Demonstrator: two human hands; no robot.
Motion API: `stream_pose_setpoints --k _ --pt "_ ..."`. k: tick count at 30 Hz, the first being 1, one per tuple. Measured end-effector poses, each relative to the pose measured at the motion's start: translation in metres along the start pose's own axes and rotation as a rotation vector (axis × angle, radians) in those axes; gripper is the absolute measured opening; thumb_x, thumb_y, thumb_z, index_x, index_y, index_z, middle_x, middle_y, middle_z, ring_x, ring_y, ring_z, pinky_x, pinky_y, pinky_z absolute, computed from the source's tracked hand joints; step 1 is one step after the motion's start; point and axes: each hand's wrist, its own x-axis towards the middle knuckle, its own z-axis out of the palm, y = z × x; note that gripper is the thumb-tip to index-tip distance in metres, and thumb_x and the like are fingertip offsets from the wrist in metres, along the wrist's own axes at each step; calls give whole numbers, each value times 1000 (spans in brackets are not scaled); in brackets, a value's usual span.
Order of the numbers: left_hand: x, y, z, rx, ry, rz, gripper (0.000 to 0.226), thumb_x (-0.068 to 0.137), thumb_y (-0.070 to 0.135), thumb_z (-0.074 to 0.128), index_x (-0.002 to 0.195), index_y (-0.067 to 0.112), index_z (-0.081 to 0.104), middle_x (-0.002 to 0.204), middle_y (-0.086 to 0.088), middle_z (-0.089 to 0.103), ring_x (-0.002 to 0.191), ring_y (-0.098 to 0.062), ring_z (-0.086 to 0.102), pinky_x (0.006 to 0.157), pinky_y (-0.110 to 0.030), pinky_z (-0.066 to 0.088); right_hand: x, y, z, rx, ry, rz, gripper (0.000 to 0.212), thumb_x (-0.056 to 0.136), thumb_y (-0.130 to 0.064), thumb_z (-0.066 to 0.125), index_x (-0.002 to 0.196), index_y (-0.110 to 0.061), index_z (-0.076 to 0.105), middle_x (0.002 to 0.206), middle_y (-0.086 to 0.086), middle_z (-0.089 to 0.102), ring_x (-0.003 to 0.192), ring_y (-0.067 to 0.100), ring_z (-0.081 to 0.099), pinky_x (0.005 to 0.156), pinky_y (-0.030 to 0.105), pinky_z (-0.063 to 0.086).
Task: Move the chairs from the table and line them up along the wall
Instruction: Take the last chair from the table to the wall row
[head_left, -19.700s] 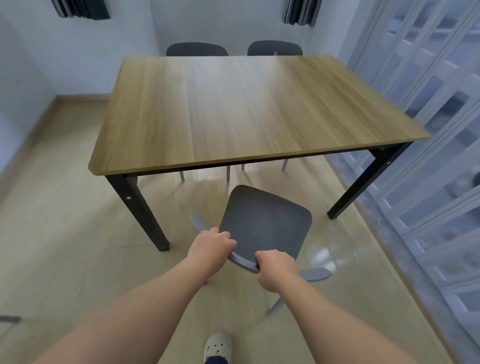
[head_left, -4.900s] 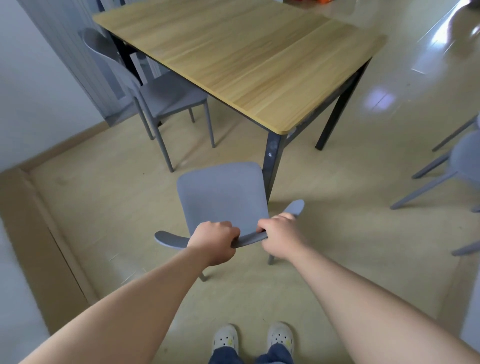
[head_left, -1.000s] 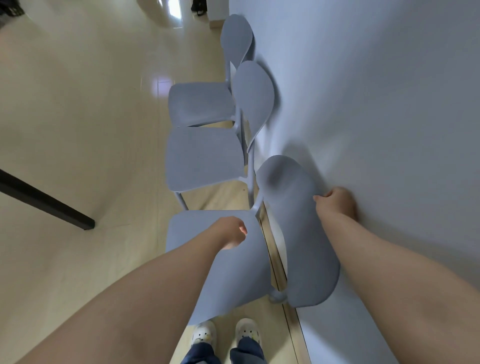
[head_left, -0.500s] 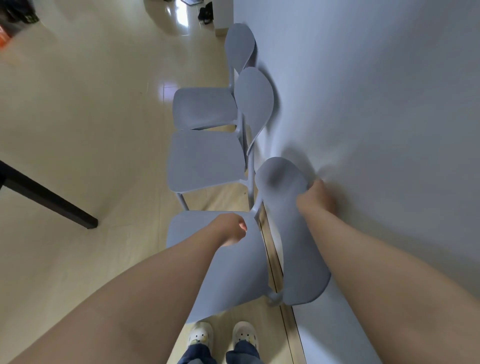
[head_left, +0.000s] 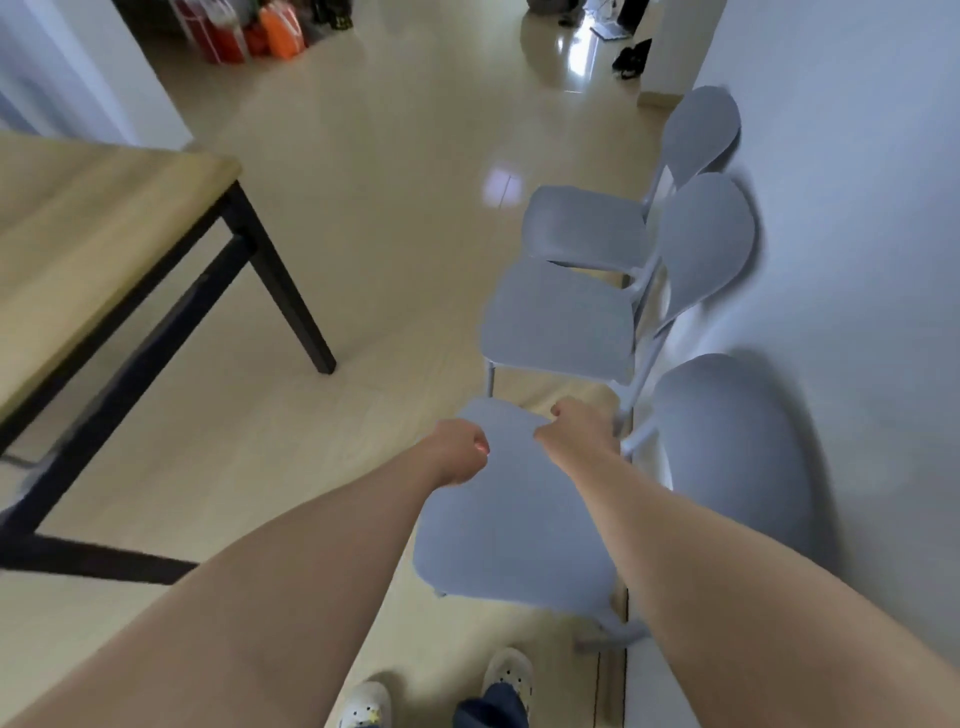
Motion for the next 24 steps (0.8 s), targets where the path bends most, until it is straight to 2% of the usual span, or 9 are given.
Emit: stream_pose_setpoints --k 1,3,5,8,14,17,20,24 --pt "-5 -15 -4 -29 21 -23 36 98 13 40 128 11 57 139 -8 53 124 -24 52 93 -26 42 -5 -11 8 -7 -16 -26 30 87 -15 45 116 -17 53 119 6 56 121 31 51 97 39 43" --pt "-20 -53 -13 -91 72 -72 34 97 14 41 126 11 59 135 -8 55 116 -23 55 86 -24 41 -20 -41 27 -27 -53 -78 36 87 -16 47 124 -16 52 128 9 54 124 31 49 98 37 42" --pt "-35 -85 -22 -142 123 -101 33 96 14 42 123 11 62 133 -8 57 113 -23 56 90 -27 44 -36 -71 46 -49 -68 -120 44 89 -18 49 133 -15 48 136 9 50 129 30 46 100 35 39" --pt "-66 -139 -35 -197 212 -150 32 96 16 44 121 13 63 130 -7 60 117 -24 57 92 -27 46 -66 -114 86 -88 -89 -186 44 90 -20 50 133 -16 48 138 8 51 130 30 45 100 34 38" --pt "-143 -264 -62 -254 362 -251 31 97 17 44 122 16 62 126 -5 62 111 -23 60 89 -29 48 -155 -210 180 -138 -209 -349 50 89 -23 53 138 -20 44 141 6 48 131 28 45 104 35 40" --pt "-187 -331 -74 -271 456 -313 31 97 17 45 121 16 63 124 -4 63 103 -20 60 85 -27 48 -201 -261 224 -165 -232 -453 46 90 -24 54 135 -20 46 139 6 51 127 28 48 101 35 41" --pt "-229 -388 -82 -285 502 -374 32 97 17 45 123 16 62 124 -4 63 108 -21 61 89 -28 49 -239 -305 260 -183 -243 -544 44 92 -20 54 135 -21 46 138 4 52 123 28 51 94 33 44" --pt "-278 -448 -96 -332 579 -449 31 96 15 43 117 13 65 120 -8 64 91 -20 55 77 -27 46 -279 -353 301 -216 -284 -641 45 92 -19 53 136 -22 46 139 5 53 125 28 51 101 38 46"
